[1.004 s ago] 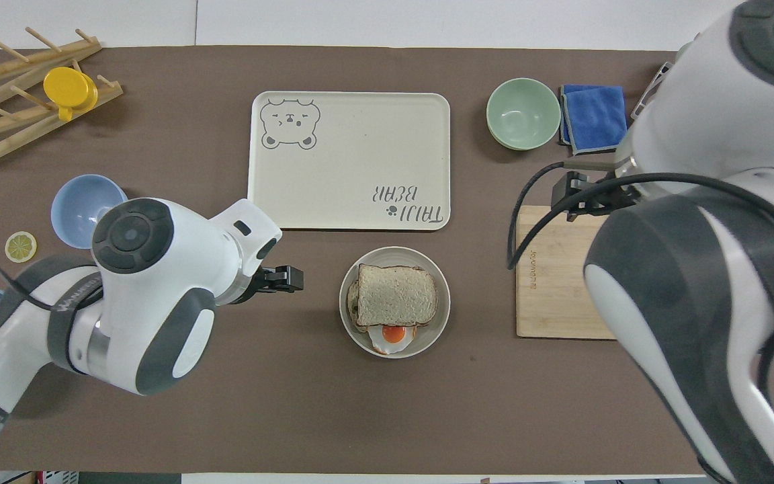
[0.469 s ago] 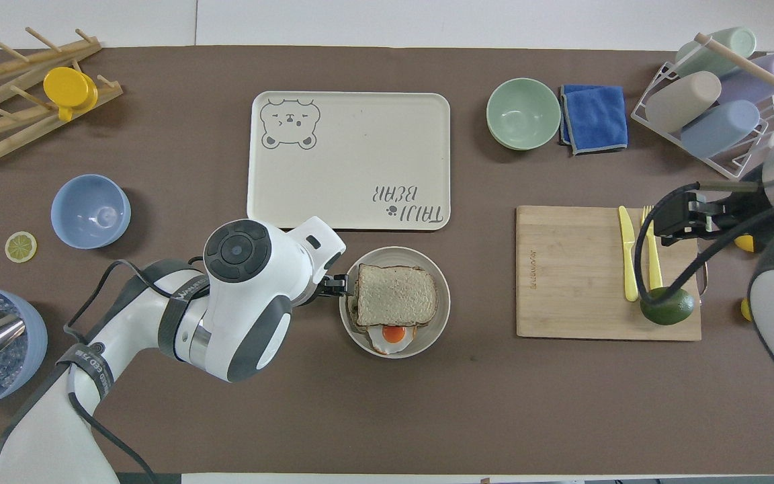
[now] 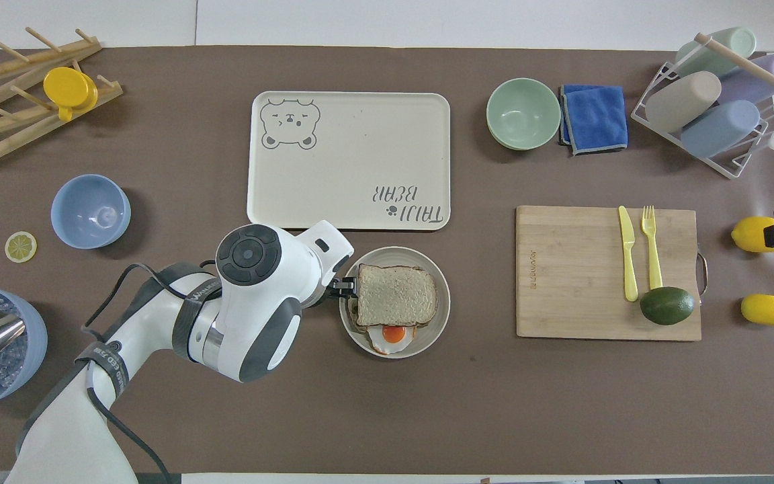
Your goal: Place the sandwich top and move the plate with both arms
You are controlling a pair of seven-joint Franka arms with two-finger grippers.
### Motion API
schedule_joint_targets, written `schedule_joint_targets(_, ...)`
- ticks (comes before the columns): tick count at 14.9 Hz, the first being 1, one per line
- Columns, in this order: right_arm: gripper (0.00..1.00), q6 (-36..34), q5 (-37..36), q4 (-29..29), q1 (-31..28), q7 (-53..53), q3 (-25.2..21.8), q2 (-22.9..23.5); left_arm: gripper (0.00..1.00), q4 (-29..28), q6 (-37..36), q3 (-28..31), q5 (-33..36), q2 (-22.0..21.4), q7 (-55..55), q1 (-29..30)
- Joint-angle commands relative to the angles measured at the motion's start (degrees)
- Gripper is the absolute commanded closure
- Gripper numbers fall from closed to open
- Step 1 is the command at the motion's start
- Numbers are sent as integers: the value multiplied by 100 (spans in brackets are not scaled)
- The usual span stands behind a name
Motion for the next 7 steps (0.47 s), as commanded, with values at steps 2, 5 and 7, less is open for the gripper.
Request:
schedule_joint_targets(2,0,276,84,-487,-14,-91,36,-216,25,-122,239,93,-170,37,112,-161)
schedule_joint_targets(5,0,337,110,-618,-50,-73,37,-268,32,-122,230,84,-188,37,103,-187)
schedule_joint_targets(7,0,416,198,-723,-58,-90,37,-216,44,-122,230,84,-266,37,112,-187)
